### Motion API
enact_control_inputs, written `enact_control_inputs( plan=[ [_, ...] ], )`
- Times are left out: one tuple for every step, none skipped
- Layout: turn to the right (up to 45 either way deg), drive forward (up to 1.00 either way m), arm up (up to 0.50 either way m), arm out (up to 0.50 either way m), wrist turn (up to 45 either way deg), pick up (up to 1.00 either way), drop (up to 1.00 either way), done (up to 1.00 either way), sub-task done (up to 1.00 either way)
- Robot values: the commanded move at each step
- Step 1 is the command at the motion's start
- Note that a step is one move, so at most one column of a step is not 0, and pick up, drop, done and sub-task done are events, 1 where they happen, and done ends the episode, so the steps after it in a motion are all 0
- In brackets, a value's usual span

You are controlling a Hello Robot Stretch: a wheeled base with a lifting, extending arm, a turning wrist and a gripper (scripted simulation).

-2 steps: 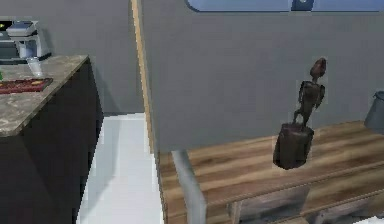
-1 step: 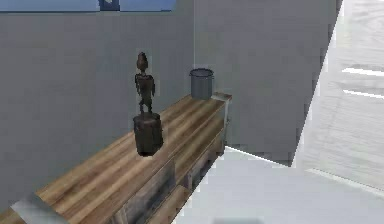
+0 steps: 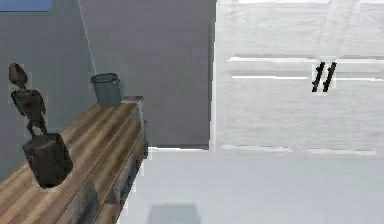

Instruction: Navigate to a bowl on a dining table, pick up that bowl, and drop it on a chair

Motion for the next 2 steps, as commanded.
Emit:
enact_control_inputs(
  plan=[
    [3.0, 0.00, 0.00, 0.00, 0.0, 0.00, 0.00, 0.00, 0.00],
    [0.0, 0.60, 0.00, 0.00, 0.0, 0.00, 0.00, 0.00, 0.00]
  ],
)
